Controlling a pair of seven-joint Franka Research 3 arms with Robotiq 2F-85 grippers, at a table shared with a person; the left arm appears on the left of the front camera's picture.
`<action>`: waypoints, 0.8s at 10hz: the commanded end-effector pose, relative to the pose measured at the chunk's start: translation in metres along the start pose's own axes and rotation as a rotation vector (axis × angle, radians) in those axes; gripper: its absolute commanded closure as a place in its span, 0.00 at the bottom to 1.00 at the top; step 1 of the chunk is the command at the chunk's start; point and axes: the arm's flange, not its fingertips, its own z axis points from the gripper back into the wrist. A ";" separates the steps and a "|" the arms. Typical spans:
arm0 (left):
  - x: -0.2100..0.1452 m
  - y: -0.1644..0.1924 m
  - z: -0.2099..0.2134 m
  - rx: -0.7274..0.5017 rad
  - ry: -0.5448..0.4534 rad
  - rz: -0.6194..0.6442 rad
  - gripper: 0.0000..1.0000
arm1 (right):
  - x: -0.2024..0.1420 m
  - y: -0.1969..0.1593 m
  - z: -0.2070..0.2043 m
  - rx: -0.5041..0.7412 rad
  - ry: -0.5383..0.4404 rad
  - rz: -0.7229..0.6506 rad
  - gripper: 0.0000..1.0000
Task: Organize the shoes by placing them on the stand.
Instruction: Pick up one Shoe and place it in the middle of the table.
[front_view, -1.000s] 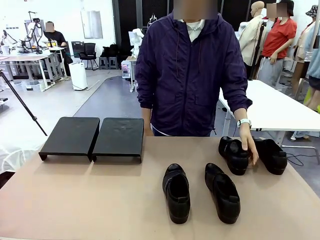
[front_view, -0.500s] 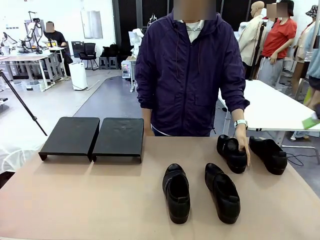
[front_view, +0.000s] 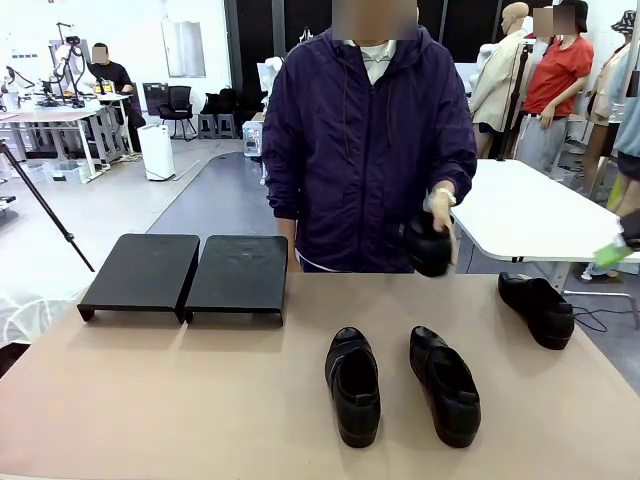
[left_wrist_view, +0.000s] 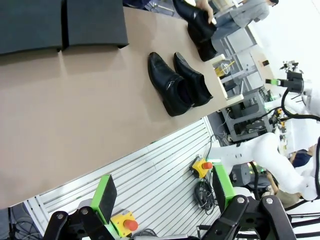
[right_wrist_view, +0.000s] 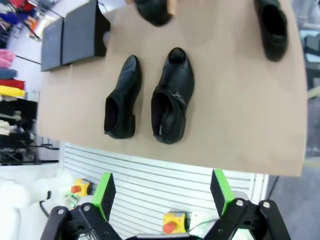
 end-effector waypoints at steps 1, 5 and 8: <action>0.000 -0.001 -0.001 -0.019 -0.005 -0.017 0.00 | -0.033 -0.016 0.041 -0.014 -0.016 -0.023 0.00; 0.000 -0.001 -0.001 -0.019 -0.005 -0.017 0.00 | -0.043 -0.007 0.020 0.006 0.065 -0.014 0.00; 0.000 -0.001 -0.001 -0.019 -0.005 -0.017 0.00 | -0.023 0.032 -0.035 0.046 0.147 0.013 0.00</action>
